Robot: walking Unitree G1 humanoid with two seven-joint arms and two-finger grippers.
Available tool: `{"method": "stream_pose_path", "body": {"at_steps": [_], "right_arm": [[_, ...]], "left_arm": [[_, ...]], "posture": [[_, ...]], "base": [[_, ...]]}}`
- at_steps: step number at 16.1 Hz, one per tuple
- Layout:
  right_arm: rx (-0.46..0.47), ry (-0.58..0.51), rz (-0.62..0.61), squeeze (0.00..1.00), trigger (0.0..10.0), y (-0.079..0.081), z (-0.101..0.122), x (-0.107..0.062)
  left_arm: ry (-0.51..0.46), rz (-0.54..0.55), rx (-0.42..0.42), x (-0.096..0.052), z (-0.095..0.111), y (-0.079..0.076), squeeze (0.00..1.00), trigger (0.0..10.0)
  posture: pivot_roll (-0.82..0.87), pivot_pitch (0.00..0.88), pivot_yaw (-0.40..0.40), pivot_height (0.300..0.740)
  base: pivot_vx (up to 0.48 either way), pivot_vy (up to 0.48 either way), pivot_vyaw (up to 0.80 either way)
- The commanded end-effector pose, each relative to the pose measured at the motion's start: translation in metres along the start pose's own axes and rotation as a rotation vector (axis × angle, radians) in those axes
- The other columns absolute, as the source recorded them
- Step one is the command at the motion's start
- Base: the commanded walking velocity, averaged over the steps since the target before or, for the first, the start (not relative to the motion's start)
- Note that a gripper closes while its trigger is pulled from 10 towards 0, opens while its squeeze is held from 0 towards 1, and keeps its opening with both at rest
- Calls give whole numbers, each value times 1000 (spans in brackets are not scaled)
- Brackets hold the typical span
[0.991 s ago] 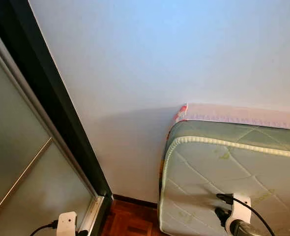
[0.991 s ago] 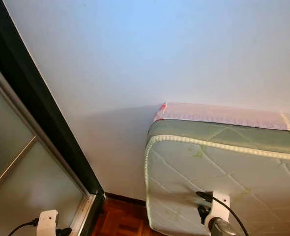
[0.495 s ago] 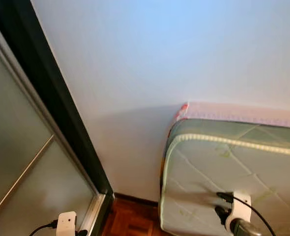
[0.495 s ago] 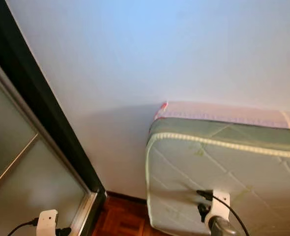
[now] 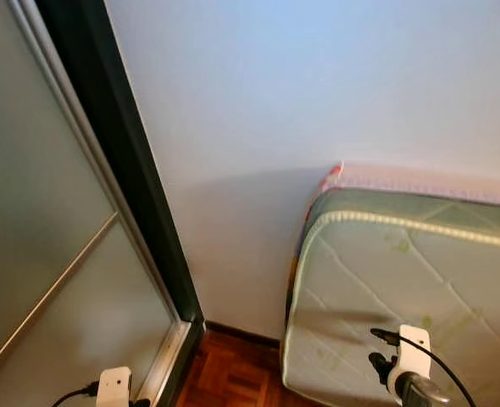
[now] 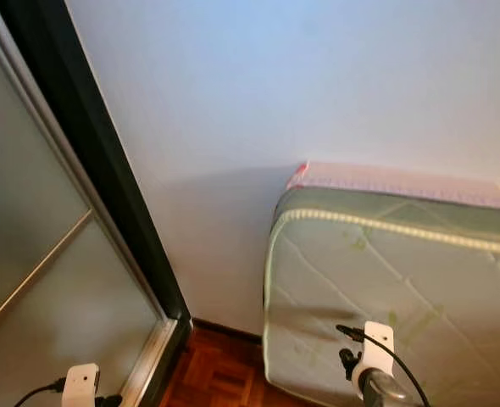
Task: Clean up the room
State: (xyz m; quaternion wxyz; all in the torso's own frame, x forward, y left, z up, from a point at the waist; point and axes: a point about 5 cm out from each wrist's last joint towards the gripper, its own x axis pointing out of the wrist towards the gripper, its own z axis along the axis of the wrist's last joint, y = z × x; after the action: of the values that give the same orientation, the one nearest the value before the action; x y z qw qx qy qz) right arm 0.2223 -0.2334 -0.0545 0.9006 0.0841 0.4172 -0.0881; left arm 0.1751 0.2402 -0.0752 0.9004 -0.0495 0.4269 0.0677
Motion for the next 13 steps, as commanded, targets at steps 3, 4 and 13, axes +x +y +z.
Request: {"method": "stream_pose_path", "body": {"at_steps": [3, 4, 13], "right_arm": [[-11, -9, 1, 0, 10000, 0, 3, 0], [-11, -9, 1, 0, 10000, 0, 3, 0], [-5, -11, -1, 0, 10000, -1, 3, 0]], "left_arm": [[16, 6, 7, -1, -3, 2, 0, 10000], [15, 6, 6, -1, -3, 2, 0, 10000], [14, 8, 4, -1, -3, 2, 0, 10000]], "posture": [[-61, 0, 41, 740], [-60, 0, 41, 740], [-59, 0, 37, 740]], "base": [[-257, 0, 0], [-255, 0, 0], [-142, 0, 0]]}}
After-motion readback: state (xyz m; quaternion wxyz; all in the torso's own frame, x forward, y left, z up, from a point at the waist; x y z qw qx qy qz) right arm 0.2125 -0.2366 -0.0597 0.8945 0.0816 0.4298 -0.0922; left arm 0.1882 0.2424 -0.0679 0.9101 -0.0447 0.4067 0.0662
